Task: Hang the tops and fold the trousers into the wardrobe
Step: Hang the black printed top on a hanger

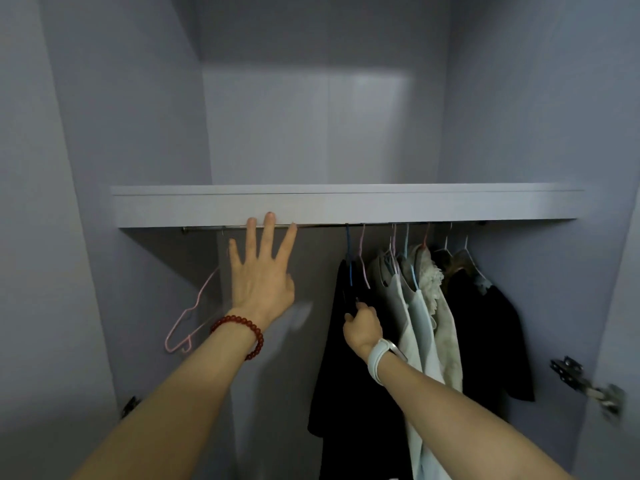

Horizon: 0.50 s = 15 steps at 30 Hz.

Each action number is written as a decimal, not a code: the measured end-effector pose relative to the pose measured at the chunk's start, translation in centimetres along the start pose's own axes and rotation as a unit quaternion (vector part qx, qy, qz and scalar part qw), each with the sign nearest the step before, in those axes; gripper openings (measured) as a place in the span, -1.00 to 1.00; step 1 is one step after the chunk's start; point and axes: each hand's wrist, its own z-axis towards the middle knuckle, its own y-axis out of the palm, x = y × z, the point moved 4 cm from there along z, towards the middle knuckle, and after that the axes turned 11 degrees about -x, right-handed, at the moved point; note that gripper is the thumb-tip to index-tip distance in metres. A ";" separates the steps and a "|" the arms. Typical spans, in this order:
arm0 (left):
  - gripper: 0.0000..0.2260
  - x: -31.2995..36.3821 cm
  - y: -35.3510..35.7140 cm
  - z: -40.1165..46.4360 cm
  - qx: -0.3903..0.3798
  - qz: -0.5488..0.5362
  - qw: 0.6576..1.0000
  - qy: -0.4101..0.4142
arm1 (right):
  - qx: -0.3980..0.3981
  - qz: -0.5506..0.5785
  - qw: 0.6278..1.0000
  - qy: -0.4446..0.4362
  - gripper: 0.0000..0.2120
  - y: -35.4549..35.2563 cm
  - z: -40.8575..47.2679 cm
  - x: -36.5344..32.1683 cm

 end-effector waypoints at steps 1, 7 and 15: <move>-0.31 0.1 -0.1 -0.8 -0.015 -0.027 1.000 0.000 | -0.004 -0.002 1.000 -0.012 -0.59 -0.4 -1.0 0.2; -0.47 2.5 0.9 -8.7 -0.073 -0.267 0.961 0.000 | -0.008 0.048 0.996 -0.070 -0.68 -3.8 -10.9 2.4; -0.71 16.5 4.0 -22.2 -0.228 -0.468 0.848 0.105 | -0.048 0.086 0.994 0.050 -0.82 -9.4 -29.4 14.7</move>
